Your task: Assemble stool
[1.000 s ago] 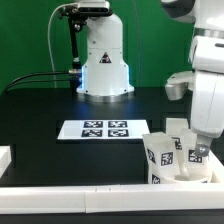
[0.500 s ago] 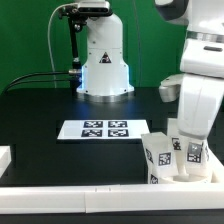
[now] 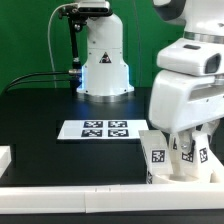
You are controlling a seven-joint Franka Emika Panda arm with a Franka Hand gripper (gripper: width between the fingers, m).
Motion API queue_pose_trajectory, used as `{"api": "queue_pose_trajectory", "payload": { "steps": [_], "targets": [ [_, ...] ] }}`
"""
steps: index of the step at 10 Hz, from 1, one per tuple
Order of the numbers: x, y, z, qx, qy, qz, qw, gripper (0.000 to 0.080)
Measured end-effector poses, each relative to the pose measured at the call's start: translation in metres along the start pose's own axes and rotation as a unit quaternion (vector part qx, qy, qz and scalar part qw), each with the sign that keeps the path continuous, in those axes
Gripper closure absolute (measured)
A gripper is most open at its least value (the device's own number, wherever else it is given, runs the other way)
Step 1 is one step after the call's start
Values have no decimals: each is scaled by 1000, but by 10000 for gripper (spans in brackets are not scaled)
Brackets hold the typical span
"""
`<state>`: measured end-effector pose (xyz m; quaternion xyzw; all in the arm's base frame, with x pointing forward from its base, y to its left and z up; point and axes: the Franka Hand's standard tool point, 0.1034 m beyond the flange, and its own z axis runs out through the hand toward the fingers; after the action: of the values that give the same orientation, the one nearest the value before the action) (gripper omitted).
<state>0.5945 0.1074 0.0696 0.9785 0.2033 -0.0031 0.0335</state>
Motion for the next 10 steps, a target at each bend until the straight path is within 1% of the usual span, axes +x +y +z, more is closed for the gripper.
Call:
{"api": "queue_pose_trajectory", "payload": {
  "steps": [1,4,6,7,8,9,10],
  "targets": [
    [-1,3,0,15,-1,66,998,465],
    [0,1,-1,17,-5,163,987,464],
    [1,0,-1,18,-7,251,968,463],
    [2,-3,-2,21,-7,320,947,463],
    [5,-7,-3,32,-6,421,907,463],
    [6,-8,-3,47,-6,502,864,463],
    [7,-6,-2,61,-4,554,830,463]
  ]
}}
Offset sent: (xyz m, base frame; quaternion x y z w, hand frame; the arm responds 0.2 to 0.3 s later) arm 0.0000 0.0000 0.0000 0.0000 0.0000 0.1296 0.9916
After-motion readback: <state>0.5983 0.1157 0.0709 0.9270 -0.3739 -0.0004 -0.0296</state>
